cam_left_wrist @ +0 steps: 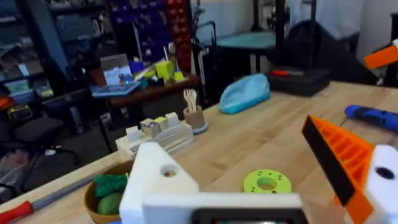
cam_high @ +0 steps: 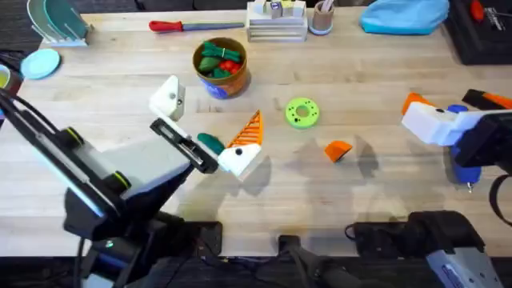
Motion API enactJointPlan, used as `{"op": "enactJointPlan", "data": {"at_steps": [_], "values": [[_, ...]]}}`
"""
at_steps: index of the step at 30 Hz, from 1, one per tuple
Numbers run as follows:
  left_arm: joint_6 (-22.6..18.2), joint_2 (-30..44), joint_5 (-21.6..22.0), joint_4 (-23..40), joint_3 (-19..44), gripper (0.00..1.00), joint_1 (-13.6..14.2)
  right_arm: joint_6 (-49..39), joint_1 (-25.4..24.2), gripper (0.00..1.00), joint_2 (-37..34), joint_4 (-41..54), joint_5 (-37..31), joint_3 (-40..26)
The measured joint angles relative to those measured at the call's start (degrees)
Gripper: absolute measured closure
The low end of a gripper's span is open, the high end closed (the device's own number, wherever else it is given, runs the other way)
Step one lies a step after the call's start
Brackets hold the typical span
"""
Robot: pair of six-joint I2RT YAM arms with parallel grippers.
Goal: Pick up the gripper from the table and insert it into the empty holder that is missing its gripper. Then pick up a screw, insert it into the mounting hole, and use the screwdriver to tighten it. Finally, clean up the table by picking up the vegetable and placing it into the bucket.
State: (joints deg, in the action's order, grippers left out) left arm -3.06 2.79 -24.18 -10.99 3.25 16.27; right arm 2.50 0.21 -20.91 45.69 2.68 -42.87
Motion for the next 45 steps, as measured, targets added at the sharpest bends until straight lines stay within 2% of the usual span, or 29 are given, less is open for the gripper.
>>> {"op": "enactJointPlan", "data": {"at_steps": [3, 7, 14, 45], "values": [[1.47, -2.19, 0.00, -1.47, -2.77, 0.008, 0.02, 0.00, 0.00, 0.010, 0.00, 0.00, 0.00, 0.00], [2.90, -2.52, 0.00, 0.42, -2.94, 0.008, 0.68, 0.00, 0.00, 0.011, 0.00, 0.00, 0.00, 0.00], [3.95, -2.41, 0.08, 13.78, -2.94, 0.007, 1.51, 0.00, 0.00, 0.010, 0.00, 0.00, 0.00, 0.00], [4.03, -2.36, 0.02, 13.97, -2.94, 0.008, 1.51, 0.00, 0.00, 0.010, 0.00, -0.02, 0.00, 0.00]]}}
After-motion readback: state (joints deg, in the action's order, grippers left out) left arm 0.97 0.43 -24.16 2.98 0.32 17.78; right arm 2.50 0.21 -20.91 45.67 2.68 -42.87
